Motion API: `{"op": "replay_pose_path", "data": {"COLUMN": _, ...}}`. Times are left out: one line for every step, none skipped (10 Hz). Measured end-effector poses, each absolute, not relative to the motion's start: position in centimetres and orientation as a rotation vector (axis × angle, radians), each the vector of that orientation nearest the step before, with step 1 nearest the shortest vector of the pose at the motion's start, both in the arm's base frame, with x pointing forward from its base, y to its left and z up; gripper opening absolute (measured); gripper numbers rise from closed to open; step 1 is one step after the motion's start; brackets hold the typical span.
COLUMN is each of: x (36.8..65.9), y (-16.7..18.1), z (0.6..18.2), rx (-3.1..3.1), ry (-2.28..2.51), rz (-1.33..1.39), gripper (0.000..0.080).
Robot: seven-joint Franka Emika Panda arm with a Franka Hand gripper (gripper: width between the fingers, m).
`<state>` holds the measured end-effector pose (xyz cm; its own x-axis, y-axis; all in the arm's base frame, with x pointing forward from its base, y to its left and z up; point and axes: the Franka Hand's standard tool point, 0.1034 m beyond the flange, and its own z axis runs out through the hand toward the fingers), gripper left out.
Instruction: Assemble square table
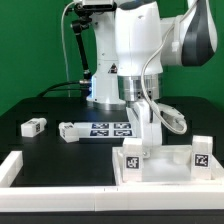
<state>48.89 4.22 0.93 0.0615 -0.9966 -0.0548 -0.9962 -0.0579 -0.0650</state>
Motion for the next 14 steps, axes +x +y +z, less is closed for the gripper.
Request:
{"op": "replay_pose_path", "data": {"x": 48.9, "y": 4.2, "z": 0.9, "rx": -2.225, "ry": 2.096, "rz": -0.007, "gripper": 0.006}}
{"op": "replay_pose_path", "data": {"x": 48.9, "y": 4.2, "z": 0.9, "rx": -2.226, "ry": 2.095, "rz": -0.007, "gripper": 0.006}}
{"op": "replay_pose_path", "data": {"x": 48.8, "y": 3.9, "z": 1.0, "rx": -2.284, "ry": 2.032, "rz": -0.02, "gripper": 0.006}}
{"op": "replay_pose_path", "data": {"x": 48.3, "y": 2.6, "z": 1.1, "rx": -2.364, "ry": 1.948, "rz": -0.042, "gripper": 0.0061}}
{"op": "replay_pose_path", "data": {"x": 48.0, "y": 1.5, "z": 1.1, "rx": -2.432, "ry": 1.871, "rz": -0.045, "gripper": 0.0061}}
{"op": "replay_pose_path", "data": {"x": 47.9, "y": 0.0, "z": 1.1, "rx": -2.563, "ry": 1.699, "rz": -0.051, "gripper": 0.0061}}
{"op": "replay_pose_path", "data": {"x": 48.1, "y": -2.1, "z": 1.2, "rx": -2.692, "ry": 1.495, "rz": -0.076, "gripper": 0.0061}}
{"op": "replay_pose_path", "data": {"x": 48.2, "y": -2.9, "z": 1.1, "rx": -2.766, "ry": 1.365, "rz": -0.1, "gripper": 0.0061}}
{"op": "replay_pose_path", "data": {"x": 48.1, "y": -2.9, "z": 1.0, "rx": -2.803, "ry": 1.295, "rz": -0.098, "gripper": 0.0061}}
{"op": "replay_pose_path", "data": {"x": 48.1, "y": -3.2, "z": 1.0, "rx": -2.833, "ry": 1.239, "rz": -0.101, "gripper": 0.0061}}
{"op": "replay_pose_path", "data": {"x": 48.1, "y": -3.4, "z": 1.0, "rx": -2.857, "ry": 1.19, "rz": -0.102, "gripper": 0.0061}}
{"op": "replay_pose_path", "data": {"x": 48.4, "y": -3.8, "z": 1.0, "rx": -2.931, "ry": 1.02, "rz": -0.105, "gripper": 0.0061}}
{"op": "replay_pose_path", "data": {"x": 49.4, "y": -4.1, "z": 1.0, "rx": -3.005, "ry": 0.799, "rz": -0.093, "gripper": 0.0061}}
{"op": "replay_pose_path", "data": {"x": 51.1, "y": -4.1, "z": 1.2, "rx": -3.074, "ry": 0.518, "rz": -0.095, "gripper": 0.0061}}
